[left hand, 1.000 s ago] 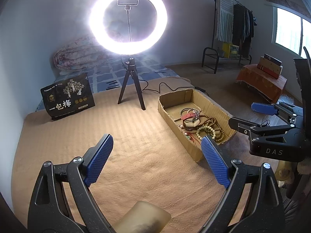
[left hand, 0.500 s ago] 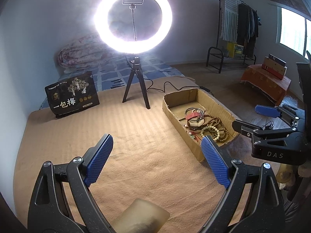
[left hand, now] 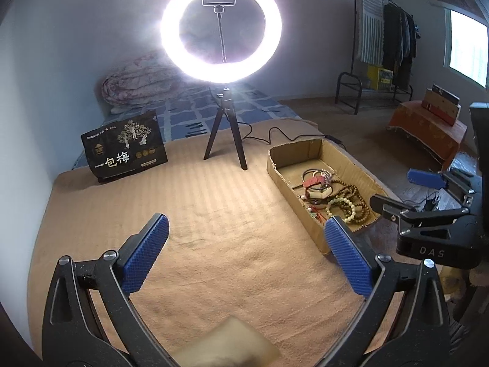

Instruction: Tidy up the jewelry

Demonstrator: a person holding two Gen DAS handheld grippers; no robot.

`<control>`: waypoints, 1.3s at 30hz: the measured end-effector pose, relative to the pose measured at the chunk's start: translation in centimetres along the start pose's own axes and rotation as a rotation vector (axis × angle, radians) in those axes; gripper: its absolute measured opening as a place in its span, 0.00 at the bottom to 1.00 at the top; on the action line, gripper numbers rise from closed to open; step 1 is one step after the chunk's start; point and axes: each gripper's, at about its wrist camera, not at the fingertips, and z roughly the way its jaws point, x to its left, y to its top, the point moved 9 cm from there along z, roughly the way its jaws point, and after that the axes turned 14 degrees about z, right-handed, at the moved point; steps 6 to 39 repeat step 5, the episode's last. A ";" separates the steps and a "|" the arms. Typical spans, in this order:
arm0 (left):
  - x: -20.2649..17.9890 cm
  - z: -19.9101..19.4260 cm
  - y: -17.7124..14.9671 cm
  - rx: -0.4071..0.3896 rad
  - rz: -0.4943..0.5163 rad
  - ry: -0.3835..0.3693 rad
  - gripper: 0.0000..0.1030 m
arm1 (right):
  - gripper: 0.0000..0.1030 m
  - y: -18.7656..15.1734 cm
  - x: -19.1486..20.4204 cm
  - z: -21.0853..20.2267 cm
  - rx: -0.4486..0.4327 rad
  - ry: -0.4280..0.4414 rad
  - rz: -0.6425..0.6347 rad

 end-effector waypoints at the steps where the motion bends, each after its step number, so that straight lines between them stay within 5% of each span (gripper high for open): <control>1: 0.1 -0.2 0.0 -0.010 -0.003 0.003 1.00 | 0.77 0.0 0.0 0.1 0.002 -0.001 -0.003; 39: 0.6 -0.4 0.0 -0.017 -0.001 0.041 1.00 | 0.77 -0.1 0.0 0.2 0.004 -0.007 -0.005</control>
